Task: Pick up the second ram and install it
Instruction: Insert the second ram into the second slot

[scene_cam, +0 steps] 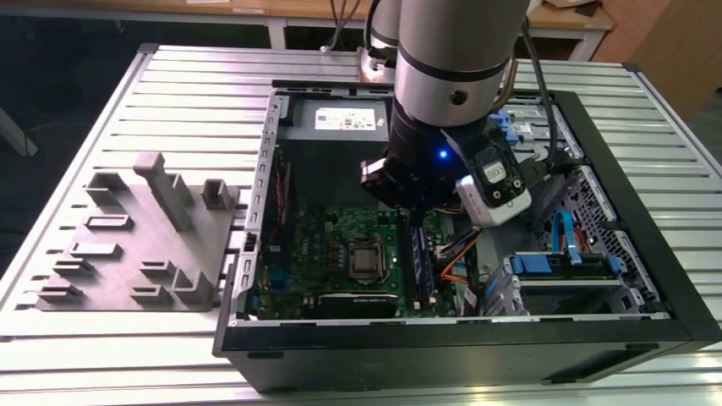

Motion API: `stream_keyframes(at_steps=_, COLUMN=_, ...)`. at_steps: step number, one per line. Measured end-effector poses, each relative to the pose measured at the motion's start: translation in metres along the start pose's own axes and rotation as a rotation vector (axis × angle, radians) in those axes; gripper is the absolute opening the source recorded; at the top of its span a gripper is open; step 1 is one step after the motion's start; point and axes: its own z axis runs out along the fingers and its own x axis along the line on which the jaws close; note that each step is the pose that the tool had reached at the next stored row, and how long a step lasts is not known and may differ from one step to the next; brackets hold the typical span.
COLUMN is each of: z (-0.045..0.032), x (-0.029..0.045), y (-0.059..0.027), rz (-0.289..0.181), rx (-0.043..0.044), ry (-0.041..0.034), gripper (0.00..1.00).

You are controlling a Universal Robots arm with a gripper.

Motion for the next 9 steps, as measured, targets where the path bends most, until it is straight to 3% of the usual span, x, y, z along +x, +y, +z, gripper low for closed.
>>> stream_keyframes(at_steps=9, z=0.0062, x=0.0001, y=-0.0003, rz=-0.021, rx=-0.0020, ry=0.0011, gripper=0.08)
